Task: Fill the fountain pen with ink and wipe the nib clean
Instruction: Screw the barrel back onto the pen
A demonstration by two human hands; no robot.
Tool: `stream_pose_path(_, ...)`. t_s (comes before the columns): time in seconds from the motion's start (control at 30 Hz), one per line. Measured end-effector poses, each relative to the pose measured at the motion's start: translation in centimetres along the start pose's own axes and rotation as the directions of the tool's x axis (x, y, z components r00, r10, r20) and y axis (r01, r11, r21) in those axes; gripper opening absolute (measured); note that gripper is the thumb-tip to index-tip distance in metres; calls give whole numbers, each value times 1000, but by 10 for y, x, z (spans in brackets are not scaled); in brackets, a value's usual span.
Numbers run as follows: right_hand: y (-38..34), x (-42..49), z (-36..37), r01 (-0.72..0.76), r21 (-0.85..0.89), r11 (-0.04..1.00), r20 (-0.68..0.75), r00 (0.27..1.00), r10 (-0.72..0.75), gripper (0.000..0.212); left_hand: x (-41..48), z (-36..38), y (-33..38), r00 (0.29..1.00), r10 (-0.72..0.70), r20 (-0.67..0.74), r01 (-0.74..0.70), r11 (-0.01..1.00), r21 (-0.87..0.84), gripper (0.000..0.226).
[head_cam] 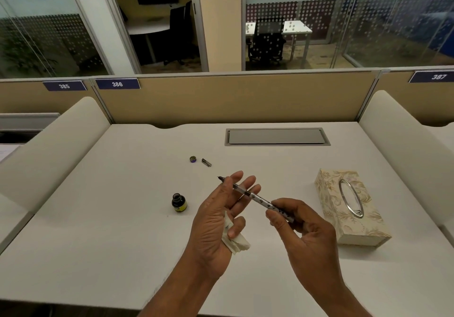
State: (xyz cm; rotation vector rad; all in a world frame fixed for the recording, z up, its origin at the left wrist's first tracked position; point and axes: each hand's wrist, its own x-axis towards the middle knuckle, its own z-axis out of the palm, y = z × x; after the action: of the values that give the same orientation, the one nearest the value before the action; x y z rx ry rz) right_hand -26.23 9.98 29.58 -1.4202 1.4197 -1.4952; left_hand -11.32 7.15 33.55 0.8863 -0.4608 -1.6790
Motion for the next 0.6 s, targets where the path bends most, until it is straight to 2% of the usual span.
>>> stream_pose_path(0.13,-1,0,3,10,1,1000,16,1000,-10,13,1,0,-4,1000,-23,10,23,1000,-7,29)
stream_pose_path(0.23,-2,0,4,19,-2,1000,22,1000,-19,8,1,-1,-6,1000,-25,14,25,999,-23,28)
stream_pose_path(0.6,0,-2,7,63,-42,997,1,998,-63,12,-3,2,-8,999,-28,22,29,999,-39,28)
